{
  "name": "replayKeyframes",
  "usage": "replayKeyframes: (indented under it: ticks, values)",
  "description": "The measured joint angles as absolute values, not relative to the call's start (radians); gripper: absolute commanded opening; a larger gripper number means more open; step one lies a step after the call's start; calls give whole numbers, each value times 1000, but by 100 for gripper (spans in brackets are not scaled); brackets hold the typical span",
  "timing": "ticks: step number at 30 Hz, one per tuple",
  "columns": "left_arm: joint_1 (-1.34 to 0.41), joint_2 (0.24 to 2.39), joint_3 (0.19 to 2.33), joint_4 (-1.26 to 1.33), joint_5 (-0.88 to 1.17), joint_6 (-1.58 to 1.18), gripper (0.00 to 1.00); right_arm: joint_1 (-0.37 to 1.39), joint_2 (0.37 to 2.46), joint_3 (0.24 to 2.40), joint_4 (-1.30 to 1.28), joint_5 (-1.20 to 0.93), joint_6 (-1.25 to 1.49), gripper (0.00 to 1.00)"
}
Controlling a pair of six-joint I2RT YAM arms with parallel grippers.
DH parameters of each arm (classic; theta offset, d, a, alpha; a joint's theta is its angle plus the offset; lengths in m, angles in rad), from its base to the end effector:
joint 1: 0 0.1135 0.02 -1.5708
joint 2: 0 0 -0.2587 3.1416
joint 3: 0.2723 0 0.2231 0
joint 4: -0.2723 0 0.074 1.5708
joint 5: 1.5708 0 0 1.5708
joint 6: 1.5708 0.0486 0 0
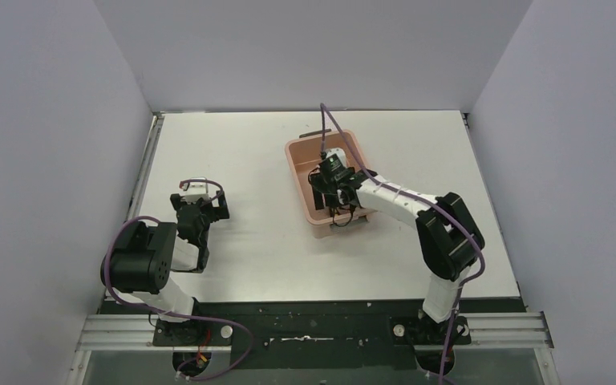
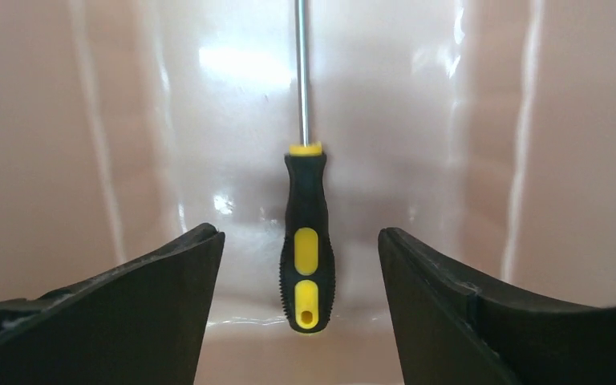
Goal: Put the screwdriver in the bin
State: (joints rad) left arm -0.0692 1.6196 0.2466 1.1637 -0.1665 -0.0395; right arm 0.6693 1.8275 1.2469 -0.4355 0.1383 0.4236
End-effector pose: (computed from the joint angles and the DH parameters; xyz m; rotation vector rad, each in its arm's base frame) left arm 0.2529 -0.0095 0.1477 -0.0935 1.7752 0.0697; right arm 0.2885 0.2197 0.1922 -0.2665 2.5752 0.2298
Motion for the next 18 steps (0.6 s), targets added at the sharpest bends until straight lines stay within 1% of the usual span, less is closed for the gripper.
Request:
replayKeyframes:
  ticks: [2, 3, 12, 14, 18]
  values:
    - [-69, 1620, 247, 1164, -167, -39, 97, 669, 1795, 1289, -453, 157, 407, 97]
    - [-69, 1620, 247, 1164, -167, -39, 97, 669, 1770, 1312, -459, 168, 398, 100]
    - [-69, 1620, 247, 1164, -167, -39, 97, 638, 1536, 1464, -482, 262, 292, 100]
    - [-69, 1620, 247, 1164, -167, -39, 97, 595, 1508, 1466, -496, 270, 275, 100]
    - [-69, 1620, 247, 1164, -167, -39, 97, 425, 1474, 1461, -546, 275, 242, 100]
